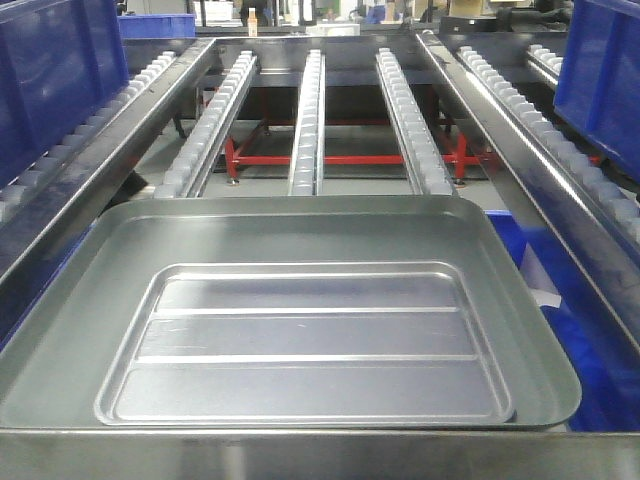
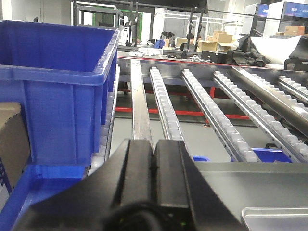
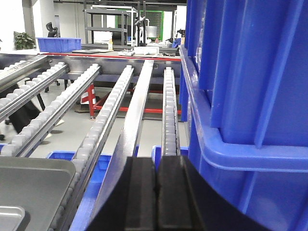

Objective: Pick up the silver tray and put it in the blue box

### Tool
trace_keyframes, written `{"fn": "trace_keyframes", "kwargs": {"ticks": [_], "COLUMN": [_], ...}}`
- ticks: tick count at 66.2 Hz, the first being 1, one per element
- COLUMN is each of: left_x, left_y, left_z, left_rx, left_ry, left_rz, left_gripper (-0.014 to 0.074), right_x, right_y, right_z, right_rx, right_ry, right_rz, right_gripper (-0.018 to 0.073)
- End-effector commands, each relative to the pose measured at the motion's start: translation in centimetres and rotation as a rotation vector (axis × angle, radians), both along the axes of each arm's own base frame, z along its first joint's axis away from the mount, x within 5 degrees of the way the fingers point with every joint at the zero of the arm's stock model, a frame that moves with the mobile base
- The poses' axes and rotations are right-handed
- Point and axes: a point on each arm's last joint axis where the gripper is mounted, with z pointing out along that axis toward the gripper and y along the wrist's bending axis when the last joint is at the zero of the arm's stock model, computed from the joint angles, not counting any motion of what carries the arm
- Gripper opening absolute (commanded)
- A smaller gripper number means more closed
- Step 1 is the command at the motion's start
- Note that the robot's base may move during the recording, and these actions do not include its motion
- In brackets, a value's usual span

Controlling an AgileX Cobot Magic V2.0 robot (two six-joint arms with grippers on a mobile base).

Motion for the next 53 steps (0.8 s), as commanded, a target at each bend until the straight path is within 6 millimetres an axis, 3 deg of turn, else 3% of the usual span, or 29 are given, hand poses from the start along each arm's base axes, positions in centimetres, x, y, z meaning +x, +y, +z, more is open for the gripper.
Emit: {"fn": "trace_keyframes", "kwargs": {"ticks": [1,53], "left_x": [-0.34,-0.29], "left_y": [0.06,0.03], "left_z": [0.9,0.81], "left_rx": [-0.021,0.004], "left_ry": [-0.1,-0.064], "left_rz": [0.0,0.002], "left_gripper": [-0.0097,-0.0097], "right_x": [-0.34,-0.38], "right_y": [-0.03,-0.03], "right_z": [0.85,1.04], "right_rx": [-0.008,-0.008], "right_ry": [-0.11,-0.114], "right_rz": [-0.007,-0.007], "right_gripper": [0.0048,0.0048]}}
